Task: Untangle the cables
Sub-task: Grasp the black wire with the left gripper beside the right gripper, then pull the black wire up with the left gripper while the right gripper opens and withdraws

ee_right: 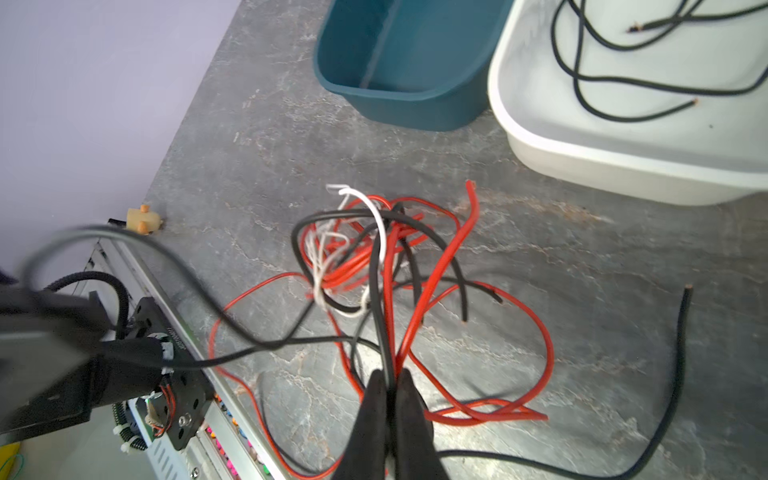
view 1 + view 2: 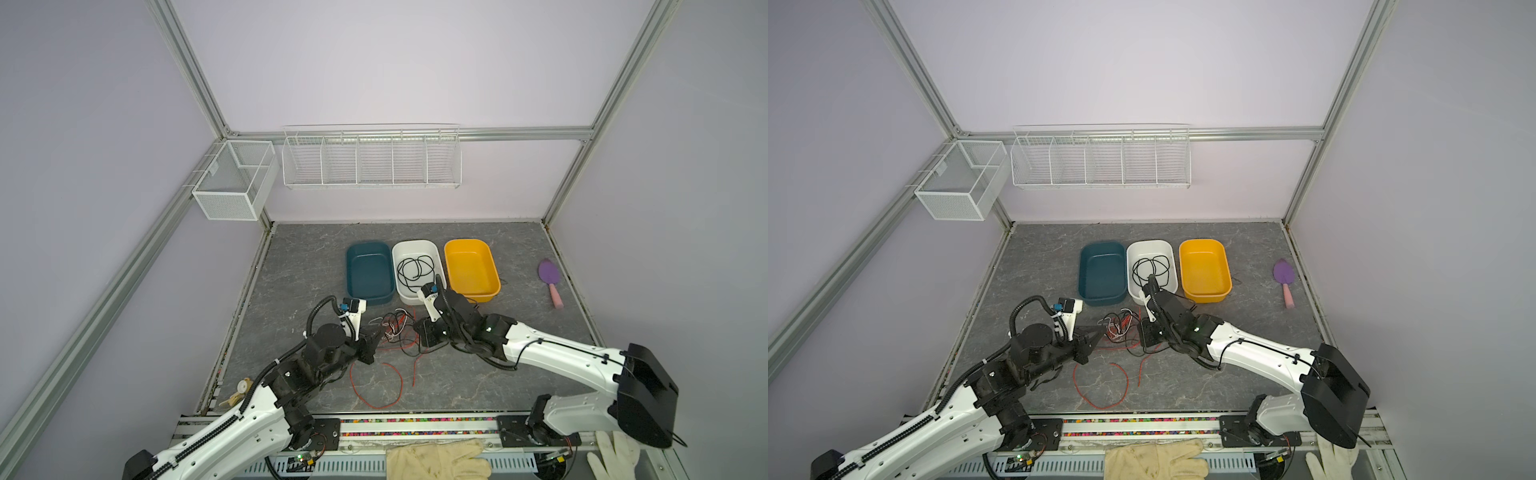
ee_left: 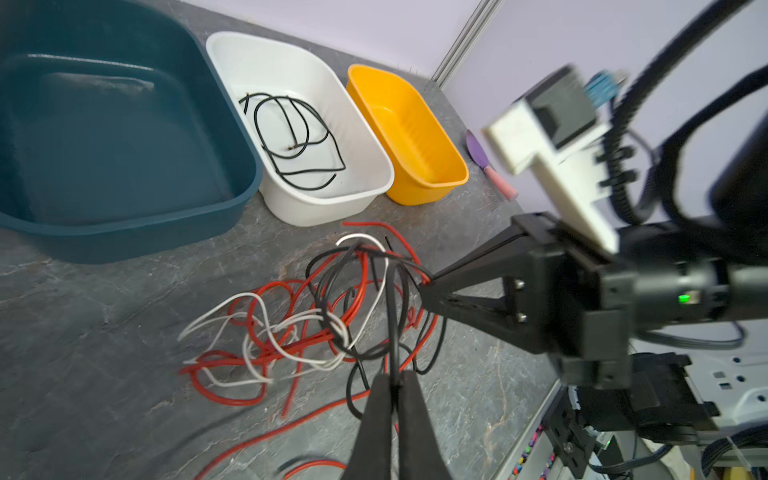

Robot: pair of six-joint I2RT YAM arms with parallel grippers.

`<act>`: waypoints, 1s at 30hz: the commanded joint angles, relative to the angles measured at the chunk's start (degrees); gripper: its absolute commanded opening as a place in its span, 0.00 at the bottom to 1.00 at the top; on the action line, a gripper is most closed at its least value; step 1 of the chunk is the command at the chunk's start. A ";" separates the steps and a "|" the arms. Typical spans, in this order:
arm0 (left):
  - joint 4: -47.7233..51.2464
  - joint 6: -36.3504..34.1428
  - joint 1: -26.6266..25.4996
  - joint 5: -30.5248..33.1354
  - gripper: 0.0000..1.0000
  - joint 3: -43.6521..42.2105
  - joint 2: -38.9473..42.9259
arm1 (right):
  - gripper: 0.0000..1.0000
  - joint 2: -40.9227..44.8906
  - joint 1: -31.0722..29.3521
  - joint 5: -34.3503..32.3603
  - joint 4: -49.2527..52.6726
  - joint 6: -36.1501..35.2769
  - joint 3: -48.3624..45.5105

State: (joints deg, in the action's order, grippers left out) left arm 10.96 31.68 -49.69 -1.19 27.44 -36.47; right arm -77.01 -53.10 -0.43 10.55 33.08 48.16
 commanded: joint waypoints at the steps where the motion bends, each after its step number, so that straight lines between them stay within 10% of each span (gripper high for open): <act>1: 3.42 1.24 -0.25 -0.09 0.00 4.29 2.28 | 0.06 0.35 1.14 -1.18 -1.79 3.03 -2.23; 30: 24.56 -6.47 -0.24 3.04 0.00 41.21 -2.94 | 0.06 -5.08 3.95 2.52 -14.01 5.65 -11.94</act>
State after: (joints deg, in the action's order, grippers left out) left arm 32.21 27.05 -49.69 0.73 66.54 -38.35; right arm -81.38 -49.50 0.91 -0.86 37.78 37.63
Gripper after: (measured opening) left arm 0.051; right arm 0.066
